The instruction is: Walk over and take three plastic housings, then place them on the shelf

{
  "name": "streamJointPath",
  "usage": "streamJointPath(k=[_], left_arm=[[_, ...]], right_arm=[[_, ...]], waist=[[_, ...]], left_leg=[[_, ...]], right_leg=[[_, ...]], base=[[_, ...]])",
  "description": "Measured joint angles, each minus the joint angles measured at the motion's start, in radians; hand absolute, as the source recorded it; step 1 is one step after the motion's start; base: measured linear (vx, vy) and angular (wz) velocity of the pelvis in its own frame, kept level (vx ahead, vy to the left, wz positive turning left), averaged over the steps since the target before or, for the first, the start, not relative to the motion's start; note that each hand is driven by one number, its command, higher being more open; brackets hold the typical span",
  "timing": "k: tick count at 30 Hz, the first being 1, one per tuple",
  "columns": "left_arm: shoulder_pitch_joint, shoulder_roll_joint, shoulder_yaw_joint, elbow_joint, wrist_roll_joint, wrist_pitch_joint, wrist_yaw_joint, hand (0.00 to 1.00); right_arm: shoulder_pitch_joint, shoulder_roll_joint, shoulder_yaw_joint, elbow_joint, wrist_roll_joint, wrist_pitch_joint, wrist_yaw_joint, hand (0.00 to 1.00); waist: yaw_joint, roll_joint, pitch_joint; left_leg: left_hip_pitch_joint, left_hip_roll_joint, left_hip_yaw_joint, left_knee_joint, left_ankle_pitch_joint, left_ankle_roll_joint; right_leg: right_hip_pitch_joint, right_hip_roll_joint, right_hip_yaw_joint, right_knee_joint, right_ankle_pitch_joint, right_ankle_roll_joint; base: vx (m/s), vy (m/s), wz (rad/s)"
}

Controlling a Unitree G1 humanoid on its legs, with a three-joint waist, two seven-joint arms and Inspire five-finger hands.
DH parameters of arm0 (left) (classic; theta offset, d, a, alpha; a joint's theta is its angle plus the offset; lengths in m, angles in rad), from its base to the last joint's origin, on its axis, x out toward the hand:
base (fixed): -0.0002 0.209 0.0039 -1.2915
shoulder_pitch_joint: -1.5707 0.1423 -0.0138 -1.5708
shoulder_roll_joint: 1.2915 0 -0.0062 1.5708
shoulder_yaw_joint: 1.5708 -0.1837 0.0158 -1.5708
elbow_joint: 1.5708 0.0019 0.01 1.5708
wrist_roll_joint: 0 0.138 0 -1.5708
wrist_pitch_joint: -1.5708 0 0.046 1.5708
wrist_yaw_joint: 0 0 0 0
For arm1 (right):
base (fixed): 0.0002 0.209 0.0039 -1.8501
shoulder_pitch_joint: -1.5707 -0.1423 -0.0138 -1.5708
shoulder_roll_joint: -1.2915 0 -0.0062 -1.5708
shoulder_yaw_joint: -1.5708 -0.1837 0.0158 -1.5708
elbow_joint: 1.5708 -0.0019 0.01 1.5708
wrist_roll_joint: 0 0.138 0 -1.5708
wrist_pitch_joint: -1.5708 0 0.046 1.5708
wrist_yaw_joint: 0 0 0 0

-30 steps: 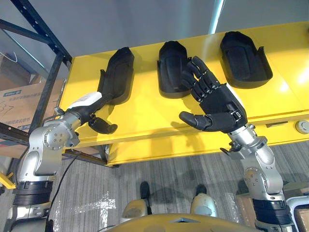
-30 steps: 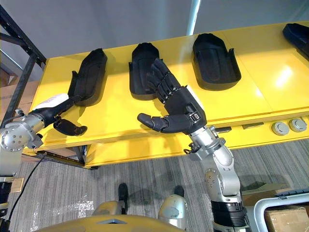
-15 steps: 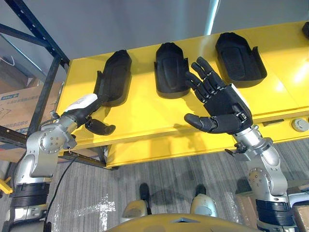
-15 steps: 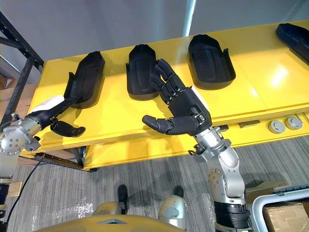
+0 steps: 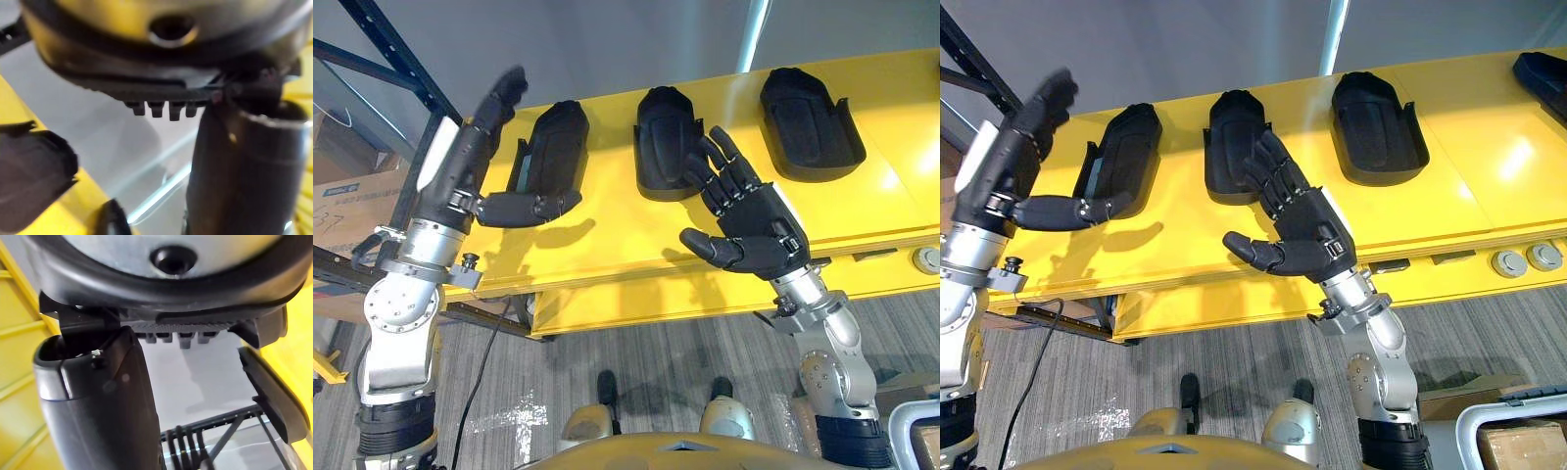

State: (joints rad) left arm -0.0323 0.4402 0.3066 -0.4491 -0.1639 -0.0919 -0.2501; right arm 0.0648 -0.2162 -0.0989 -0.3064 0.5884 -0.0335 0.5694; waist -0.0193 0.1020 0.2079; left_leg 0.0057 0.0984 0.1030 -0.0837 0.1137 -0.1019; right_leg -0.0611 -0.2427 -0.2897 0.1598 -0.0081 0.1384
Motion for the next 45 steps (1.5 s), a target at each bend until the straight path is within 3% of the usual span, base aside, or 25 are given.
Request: streamJointPath(k=[5,13,16,19,26,34,45], left_arm=[[-0.038,-0.053,-0.004,-0.021,-0.188,0.034,0.061,1.00],[-0.247,-0.120,-0.191,0.136,-0.228,0.126,0.256,1.00],[-0.353,-0.134,-0.263,0.244,-0.245,0.139,0.305,1.00],[-0.440,-0.141,-0.264,0.307,-0.270,0.139,0.350,1.00],[-0.537,-0.141,-0.294,0.353,-0.271,0.170,0.452,1.00],[-0.564,-0.142,-0.296,0.376,-0.272,0.179,0.492,1.00],[-0.563,-0.156,-0.296,0.435,-0.272,0.216,0.512,1.00]], right_arm=[[0.000,0.027,0.008,-0.011,-0.151,-0.048,-0.056,1.00],[-0.094,0.022,0.179,-0.087,-0.159,-0.050,0.003,1.00],[-0.207,0.029,0.268,-0.085,-0.165,-0.050,-0.032,1.00],[-0.276,0.043,0.270,-0.059,-0.190,-0.050,-0.081,1.00],[-0.310,0.046,0.287,-0.041,-0.190,-0.044,-0.128,1.00],[-0.316,0.063,0.318,-0.031,-0.190,-0.044,-0.142,1.00],[-0.300,0.065,0.343,-0.003,-0.191,-0.043,-0.164,1.00]], waist=[[-0.010,-0.001,0.000],[-0.043,-0.013,0.009],[-0.043,-0.032,0.052],[-0.043,-0.047,0.081],[-0.049,-0.053,0.119],[-0.059,-0.061,0.176],[-0.057,-0.065,0.183]], left_leg=[[-0.005,0.000,0.031,0.000,-0.001,-0.001],[-0.034,-0.001,0.068,0.008,0.000,0.000],[-0.047,0.000,0.062,0.021,0.000,0.000],[-0.070,0.000,0.055,0.030,0.004,0.001],[-0.085,-0.001,0.054,0.029,0.004,0.001],[-0.085,0.000,0.053,0.038,0.001,0.001],[-0.100,0.002,0.053,0.050,-0.002,0.002]], right_leg=[[-0.031,0.001,0.033,0.008,0.003,-0.004],[-0.096,0.003,0.076,0.033,0.012,-0.003],[-0.109,0.002,0.076,0.051,0.008,-0.010],[-0.133,0.000,0.074,0.066,0.008,-0.011],[-0.149,0.000,0.073,0.068,0.007,-0.012],[-0.148,-0.001,0.073,0.078,0.003,-0.017],[-0.166,-0.001,0.075,0.095,-0.001,-0.023]], base=[[-0.03,-0.001,-0.17],[-0.01,-0.006,-0.14],[-0.05,-0.018,0.03],[-0.02,-0.009,0.04],[0.01,-0.001,0.00],[0.00,0.000,0.00],[0.00,0.000,0.00]])
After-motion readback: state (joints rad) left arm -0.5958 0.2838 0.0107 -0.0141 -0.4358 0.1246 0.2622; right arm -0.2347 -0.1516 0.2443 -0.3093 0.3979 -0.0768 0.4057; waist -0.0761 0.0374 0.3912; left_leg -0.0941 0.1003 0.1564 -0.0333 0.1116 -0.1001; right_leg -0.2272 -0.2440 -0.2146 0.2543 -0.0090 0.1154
